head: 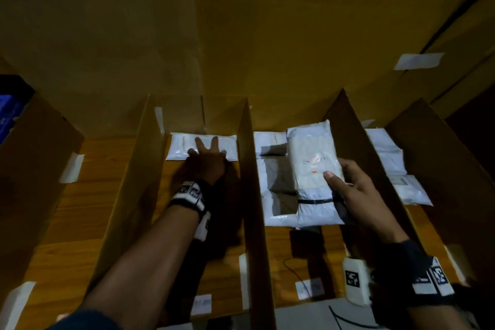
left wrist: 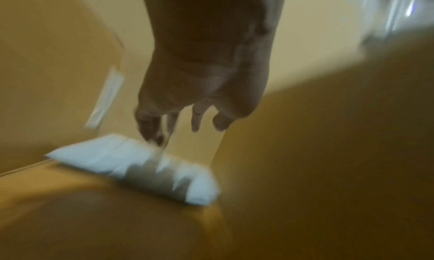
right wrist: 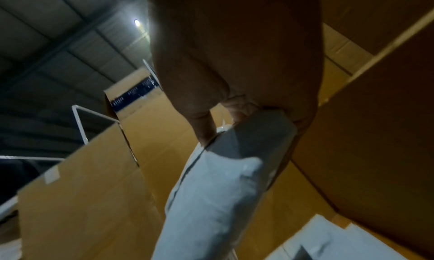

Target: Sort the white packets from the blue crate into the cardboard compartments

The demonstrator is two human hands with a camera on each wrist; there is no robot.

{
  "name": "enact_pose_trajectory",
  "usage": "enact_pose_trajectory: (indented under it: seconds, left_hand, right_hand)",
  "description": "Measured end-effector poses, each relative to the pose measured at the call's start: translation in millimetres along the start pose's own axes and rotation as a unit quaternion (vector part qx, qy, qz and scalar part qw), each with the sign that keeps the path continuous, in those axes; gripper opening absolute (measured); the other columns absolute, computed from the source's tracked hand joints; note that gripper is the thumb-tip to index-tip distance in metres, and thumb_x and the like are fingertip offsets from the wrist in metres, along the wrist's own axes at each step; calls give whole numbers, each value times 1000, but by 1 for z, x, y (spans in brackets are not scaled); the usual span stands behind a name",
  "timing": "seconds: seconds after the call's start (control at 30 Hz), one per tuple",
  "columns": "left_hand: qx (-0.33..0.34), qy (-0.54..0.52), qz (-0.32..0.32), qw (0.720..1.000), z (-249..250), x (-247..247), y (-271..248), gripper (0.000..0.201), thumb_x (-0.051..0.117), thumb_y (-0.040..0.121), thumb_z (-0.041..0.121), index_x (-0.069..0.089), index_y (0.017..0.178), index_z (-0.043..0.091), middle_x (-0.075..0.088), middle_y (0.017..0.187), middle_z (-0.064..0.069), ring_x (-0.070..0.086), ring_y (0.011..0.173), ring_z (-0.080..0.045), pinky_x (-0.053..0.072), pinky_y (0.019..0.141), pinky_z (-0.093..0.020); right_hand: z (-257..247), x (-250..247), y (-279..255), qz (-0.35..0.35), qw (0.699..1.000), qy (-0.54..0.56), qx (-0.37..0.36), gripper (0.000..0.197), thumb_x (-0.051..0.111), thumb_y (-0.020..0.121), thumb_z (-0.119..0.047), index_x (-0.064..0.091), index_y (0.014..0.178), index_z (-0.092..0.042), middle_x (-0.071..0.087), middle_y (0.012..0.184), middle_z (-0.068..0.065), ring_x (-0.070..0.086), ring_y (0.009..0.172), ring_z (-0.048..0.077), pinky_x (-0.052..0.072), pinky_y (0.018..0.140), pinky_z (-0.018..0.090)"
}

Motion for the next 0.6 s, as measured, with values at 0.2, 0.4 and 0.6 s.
enact_pose_trajectory:
  seconds: [0.2, 0.4, 0.6]
  left_hand:
    - [116, -275, 233, 926, 78, -92, -66, 29, 50, 105, 29, 65, 127, 17, 64, 121, -12, 61, 107, -28, 44, 84, -34]
    - [331, -222, 190, 897, 172, -136, -138, 16, 56, 104, 23, 65, 117, 29, 62, 109, 8, 56, 88, -14, 45, 76, -32]
    - [409, -42, -21, 911, 229, -106, -189, 11, 58, 105, 41, 66, 112, 38, 59, 109, 14, 58, 97, -5, 49, 82, -37]
  right_hand:
    - [-33, -41, -43, 5, 998, -36, -61, 31, 64, 103, -23, 63, 134, -22, 73, 125, -1, 76, 107, 18, 64, 80, 32]
    - [-50, -104, -85, 27, 997, -49, -60, 27, 67, 102, -29, 68, 129, -29, 75, 122, -3, 77, 104, 23, 64, 86, 49]
    - [-31, -194, -81, 85, 993, -62, -46, 26, 65, 104, -27, 64, 130, -26, 72, 114, 0, 78, 91, 17, 60, 62, 26]
Point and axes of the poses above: each hand's wrist, its own y-axis towards the middle knuckle, its own x-axis out of the palm, z = x × y, the point moved 3 cm from there along y, towards the middle knuckle
